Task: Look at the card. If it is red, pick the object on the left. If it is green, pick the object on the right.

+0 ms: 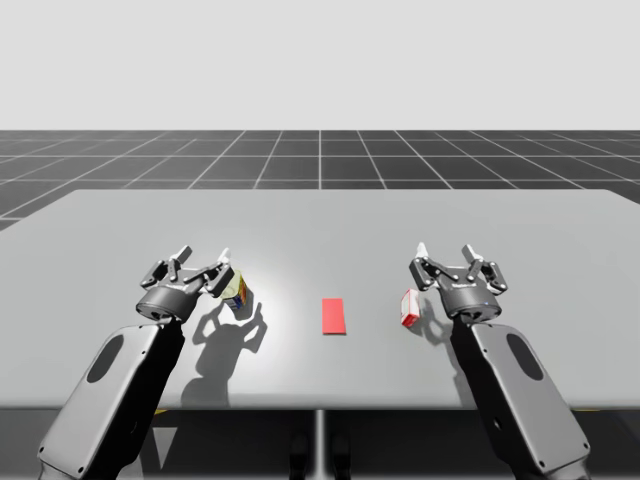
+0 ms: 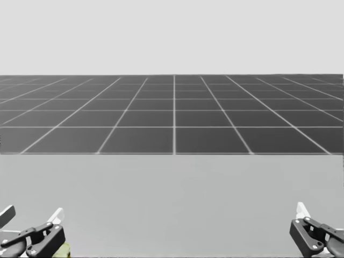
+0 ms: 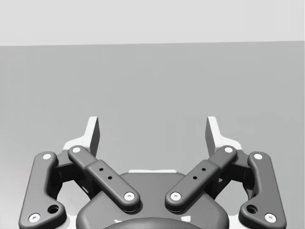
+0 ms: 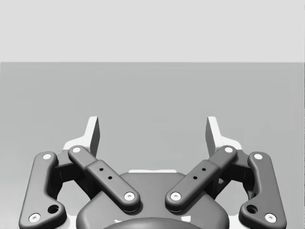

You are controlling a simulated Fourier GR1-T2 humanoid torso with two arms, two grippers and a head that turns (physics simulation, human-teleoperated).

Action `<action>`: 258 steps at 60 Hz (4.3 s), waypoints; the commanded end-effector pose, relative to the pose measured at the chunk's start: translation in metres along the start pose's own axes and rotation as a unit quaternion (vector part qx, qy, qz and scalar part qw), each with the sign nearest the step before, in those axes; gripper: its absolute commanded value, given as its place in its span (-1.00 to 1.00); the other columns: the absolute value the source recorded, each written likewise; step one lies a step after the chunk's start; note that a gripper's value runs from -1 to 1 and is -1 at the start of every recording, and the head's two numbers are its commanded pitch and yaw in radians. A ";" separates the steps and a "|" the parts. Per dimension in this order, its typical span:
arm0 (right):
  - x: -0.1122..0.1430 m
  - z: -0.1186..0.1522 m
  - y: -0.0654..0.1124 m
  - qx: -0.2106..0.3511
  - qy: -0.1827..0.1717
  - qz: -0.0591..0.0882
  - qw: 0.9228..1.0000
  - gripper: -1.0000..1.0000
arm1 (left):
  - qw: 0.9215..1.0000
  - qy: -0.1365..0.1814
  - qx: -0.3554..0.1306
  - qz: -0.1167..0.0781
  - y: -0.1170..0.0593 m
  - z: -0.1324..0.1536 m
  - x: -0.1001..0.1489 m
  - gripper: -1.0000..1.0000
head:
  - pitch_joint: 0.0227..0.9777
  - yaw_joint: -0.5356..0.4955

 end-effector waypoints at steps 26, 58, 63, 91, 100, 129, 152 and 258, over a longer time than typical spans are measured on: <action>-0.005 0.001 -0.007 0.031 -0.001 -0.027 0.999 -1.00 | 1.000 -0.011 -0.003 -0.006 0.000 0.002 0.004 -1.00 | 0.54 -0.02; -0.005 0.003 -0.011 0.029 -0.013 -0.010 0.999 -1.00 | 1.000 -0.031 -0.006 0.004 -0.004 0.007 0.011 -1.00 | 0.89 -0.01; -0.005 0.003 -0.012 0.032 -0.016 -0.012 0.999 -1.00 | 0.999 -0.031 -0.006 0.003 -0.004 0.007 0.011 -1.00 | 0.88 -0.01; -0.004 0.004 -0.010 0.018 -0.010 -0.011 1.000 -1.00 | 1.000 -0.031 -0.006 0.001 -0.004 0.007 0.011 -1.00 | 0.75 0.43; -0.004 0.004 -0.009 0.018 -0.011 -0.010 1.000 -1.00 | 1.000 -0.029 -0.007 -0.001 -0.004 0.007 0.010 -1.00 | 0.69 0.56; -0.005 0.002 -0.010 0.019 -0.011 -0.012 1.000 -1.00 | 0.999 -0.032 -0.015 0.008 -0.015 0.012 0.014 -1.00 | 0.63 0.69; -0.009 0.000 -0.010 0.018 -0.003 -0.013 1.000 -1.00 | 0.999 -0.024 0.016 0.014 -0.026 0.053 0.014 -1.00 | 0.63 0.69; -0.007 0.000 -0.014 0.013 -0.010 -0.012 1.000 -1.00 | 0.994 0.100 0.035 0.011 -0.054 0.026 -0.096 0.93 | 0.61 0.67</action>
